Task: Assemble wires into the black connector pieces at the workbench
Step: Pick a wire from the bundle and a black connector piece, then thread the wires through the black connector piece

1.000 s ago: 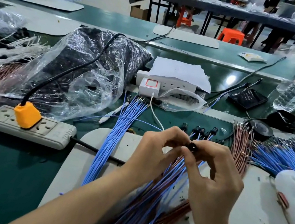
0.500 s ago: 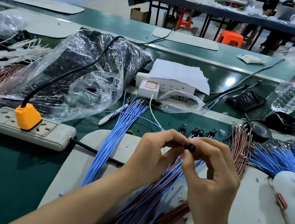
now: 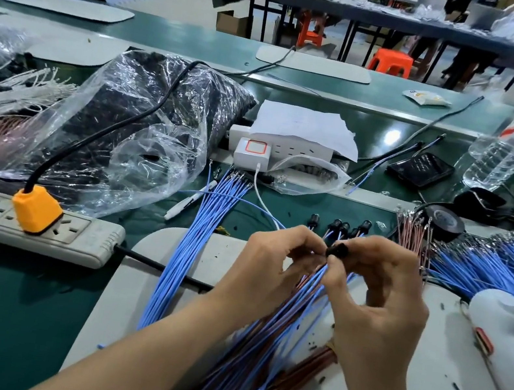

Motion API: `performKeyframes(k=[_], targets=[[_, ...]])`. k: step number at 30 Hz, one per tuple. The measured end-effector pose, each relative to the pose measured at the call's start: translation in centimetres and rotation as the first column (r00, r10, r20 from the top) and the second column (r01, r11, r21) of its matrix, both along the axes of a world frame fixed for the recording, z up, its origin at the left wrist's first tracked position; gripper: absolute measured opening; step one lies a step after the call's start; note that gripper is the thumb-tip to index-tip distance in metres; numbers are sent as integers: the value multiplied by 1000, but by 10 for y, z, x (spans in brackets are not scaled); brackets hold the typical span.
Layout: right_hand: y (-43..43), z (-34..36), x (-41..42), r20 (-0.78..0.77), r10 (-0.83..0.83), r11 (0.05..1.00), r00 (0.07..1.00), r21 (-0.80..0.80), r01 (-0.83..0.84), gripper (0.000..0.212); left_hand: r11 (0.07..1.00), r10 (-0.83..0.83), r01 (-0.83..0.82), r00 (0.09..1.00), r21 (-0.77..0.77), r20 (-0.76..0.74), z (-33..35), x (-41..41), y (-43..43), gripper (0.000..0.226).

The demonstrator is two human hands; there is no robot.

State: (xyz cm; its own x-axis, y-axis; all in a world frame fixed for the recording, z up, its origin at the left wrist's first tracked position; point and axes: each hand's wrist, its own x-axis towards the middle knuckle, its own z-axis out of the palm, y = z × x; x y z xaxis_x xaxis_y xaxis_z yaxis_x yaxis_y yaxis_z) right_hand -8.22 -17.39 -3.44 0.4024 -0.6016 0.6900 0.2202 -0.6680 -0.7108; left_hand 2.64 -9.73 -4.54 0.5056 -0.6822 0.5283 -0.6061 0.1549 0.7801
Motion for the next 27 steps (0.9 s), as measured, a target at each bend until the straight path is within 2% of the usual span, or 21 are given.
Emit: performKeyframes(k=[2, 4, 6, 7, 8, 9, 10, 11, 12, 16, 21, 27], targets=[[-4, 2, 1, -70, 3, 1000, 998, 28, -1, 33, 999, -38, 38, 999, -14, 23, 0, -1, 0, 26], [-14, 5, -1, -150, -4, 998, 989, -56, -5, 18, 999, -30, 32, 999, -44, 30, -1, 0, 0, 27], [-33, 9, -7, -146, -99, 992, 984, -93, 86, 17, 996, 48, -43, 997, -78, 58, -1, 2, 0, 18], [-47, 11, -10, -171, -200, 979, 965, -81, 188, 16, 994, 74, -69, 996, -84, 54, -1, 3, 1, 16], [-61, 10, -14, -272, -326, 945, 906, -100, 310, 16, 993, 85, -82, 996, -85, 37, -1, 4, 1, 15], [-73, 7, -17, -461, -422, 905, 780, -159, 396, 19, 993, 90, -88, 996, -80, 17, -1, 5, 1, 14], [-80, 3, -19, -658, -438, 886, 613, -199, 420, 25, 993, 88, -88, 996, -73, 0, -1, 5, 1, 13], [-82, -1, -20, -789, -392, 888, 474, -188, 420, 31, 994, 83, -83, 997, -65, -8, 0, 4, 2, 11], [-83, -4, -20, -845, -347, 892, 406, -164, 421, 35, 995, 76, -77, 997, -61, -9, 1, 3, 2, 10], [-80, -4, -18, -838, -350, 894, 418, -166, 415, 38, 998, 51, -50, 999, -43, 15, 3, 0, 4, 10], [-81, -4, -21, -852, -353, 873, 385, -153, 462, 25, 999, 39, -39, 999, -27, -2, 5, -1, 5, 13], [-81, 1, -20, -834, -289, 886, 470, -48, 461, 40, 999, 36, -36, 999, -3, -18, 2, -2, 5, 23]])
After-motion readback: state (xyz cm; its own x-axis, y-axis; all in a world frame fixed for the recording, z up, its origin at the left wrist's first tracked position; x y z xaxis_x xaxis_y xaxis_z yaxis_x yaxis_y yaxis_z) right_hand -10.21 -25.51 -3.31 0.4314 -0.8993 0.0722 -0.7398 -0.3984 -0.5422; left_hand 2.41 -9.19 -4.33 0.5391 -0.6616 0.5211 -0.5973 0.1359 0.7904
